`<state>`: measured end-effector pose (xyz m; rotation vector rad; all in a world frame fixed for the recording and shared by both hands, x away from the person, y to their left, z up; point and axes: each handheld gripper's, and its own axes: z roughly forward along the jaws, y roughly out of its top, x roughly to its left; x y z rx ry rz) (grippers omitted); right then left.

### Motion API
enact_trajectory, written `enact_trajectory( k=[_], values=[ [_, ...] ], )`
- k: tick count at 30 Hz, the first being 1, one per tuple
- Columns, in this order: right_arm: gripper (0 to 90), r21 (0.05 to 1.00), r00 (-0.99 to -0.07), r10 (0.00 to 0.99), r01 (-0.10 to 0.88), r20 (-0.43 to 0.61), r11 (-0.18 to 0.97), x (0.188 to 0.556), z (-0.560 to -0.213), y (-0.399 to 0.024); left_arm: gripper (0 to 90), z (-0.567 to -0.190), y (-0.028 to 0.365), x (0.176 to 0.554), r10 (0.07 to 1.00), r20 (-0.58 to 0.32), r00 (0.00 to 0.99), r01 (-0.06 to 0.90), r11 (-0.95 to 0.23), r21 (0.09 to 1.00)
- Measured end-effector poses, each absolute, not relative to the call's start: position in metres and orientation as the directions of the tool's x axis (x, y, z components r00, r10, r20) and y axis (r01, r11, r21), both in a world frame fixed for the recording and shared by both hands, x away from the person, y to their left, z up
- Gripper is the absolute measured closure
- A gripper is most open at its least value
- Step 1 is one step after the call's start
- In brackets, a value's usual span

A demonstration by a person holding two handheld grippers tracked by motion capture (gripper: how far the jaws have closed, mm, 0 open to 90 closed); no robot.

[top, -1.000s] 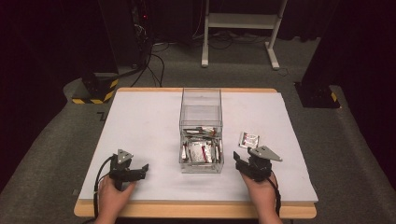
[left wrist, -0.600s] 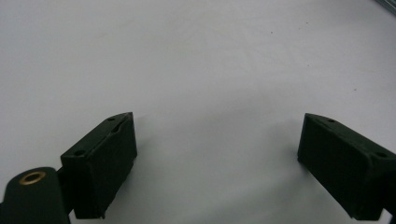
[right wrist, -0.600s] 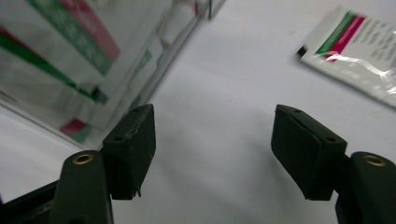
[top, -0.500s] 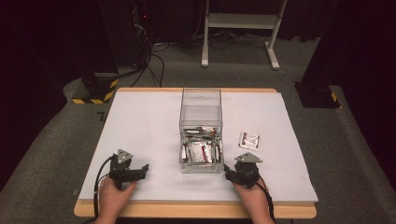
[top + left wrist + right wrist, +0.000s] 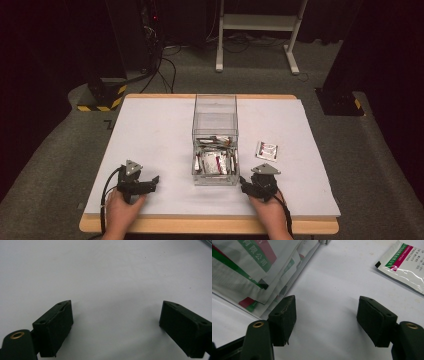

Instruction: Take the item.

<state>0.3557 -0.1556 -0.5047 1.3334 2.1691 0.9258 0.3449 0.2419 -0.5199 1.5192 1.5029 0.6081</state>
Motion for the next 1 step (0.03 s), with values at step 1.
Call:
enact_trajectory(
  k=[1],
  values=[
    [32.0, 0.728, -0.446, 0.895, 0.609, -0.014, 0.315, 0.3557, -0.5047, -0.1556, 11.8, -0.5199, 0.2417, 0.3450, 0.960, -0.239, 0.144, 0.523, 0.131, 0.842]
  ],
)
